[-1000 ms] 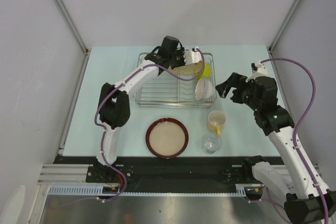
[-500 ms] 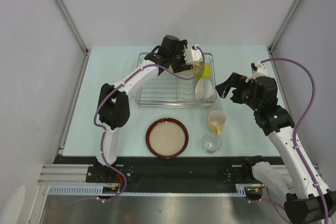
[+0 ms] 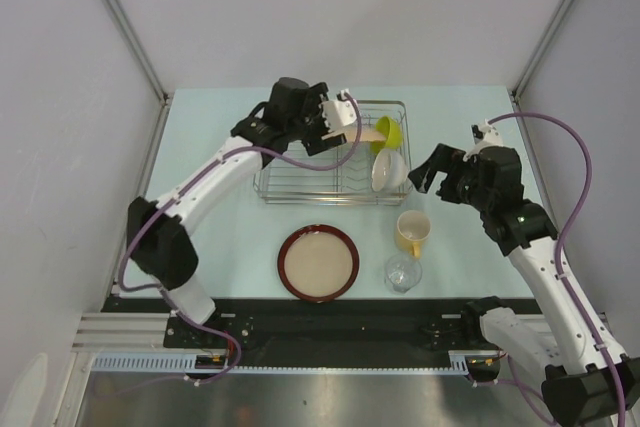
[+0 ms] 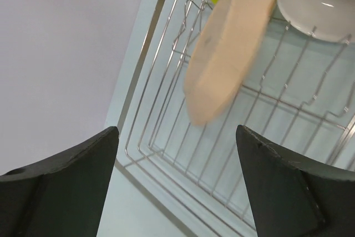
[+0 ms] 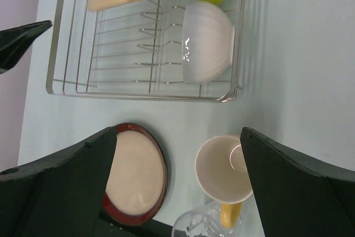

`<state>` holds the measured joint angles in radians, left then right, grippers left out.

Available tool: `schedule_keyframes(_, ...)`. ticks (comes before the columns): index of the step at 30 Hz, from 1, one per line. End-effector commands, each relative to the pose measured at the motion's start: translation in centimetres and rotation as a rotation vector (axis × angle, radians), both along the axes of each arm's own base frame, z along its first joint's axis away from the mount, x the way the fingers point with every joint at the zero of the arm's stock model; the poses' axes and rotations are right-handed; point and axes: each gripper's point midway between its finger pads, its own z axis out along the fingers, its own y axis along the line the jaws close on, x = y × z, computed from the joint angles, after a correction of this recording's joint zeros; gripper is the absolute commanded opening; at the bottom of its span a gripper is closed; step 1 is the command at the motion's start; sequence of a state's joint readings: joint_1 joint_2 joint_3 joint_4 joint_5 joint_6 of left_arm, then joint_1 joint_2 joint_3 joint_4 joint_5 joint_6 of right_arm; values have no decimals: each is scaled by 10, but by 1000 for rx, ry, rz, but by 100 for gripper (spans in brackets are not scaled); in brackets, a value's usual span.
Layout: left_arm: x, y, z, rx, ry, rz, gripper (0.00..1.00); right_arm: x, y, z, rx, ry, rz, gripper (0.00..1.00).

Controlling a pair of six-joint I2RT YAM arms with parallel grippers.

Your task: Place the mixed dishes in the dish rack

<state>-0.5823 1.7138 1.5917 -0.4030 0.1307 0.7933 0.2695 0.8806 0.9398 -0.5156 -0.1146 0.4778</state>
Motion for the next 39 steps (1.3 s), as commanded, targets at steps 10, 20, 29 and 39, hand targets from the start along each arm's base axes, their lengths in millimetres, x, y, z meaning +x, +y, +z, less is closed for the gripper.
schedule_keyframes(10, -118, 84, 13, -122, 265, 163, 90, -32, 87, -23, -43, 73, 295, 100)
schedule_keyframes(20, -219, 105, -71, -82, 670, 94, 84, -64, 178, -86, -98, 255, 544, 100)
schedule_keyframes(29, -234, 117, -110, -116, 915, 60, 78, -69, 183, -126, -182, 341, 570, 100)
schedule_keyframes(39, -232, 118, -154, -126, 978, 82, 78, -83, 189, -154, -230, 420, 586, 100)
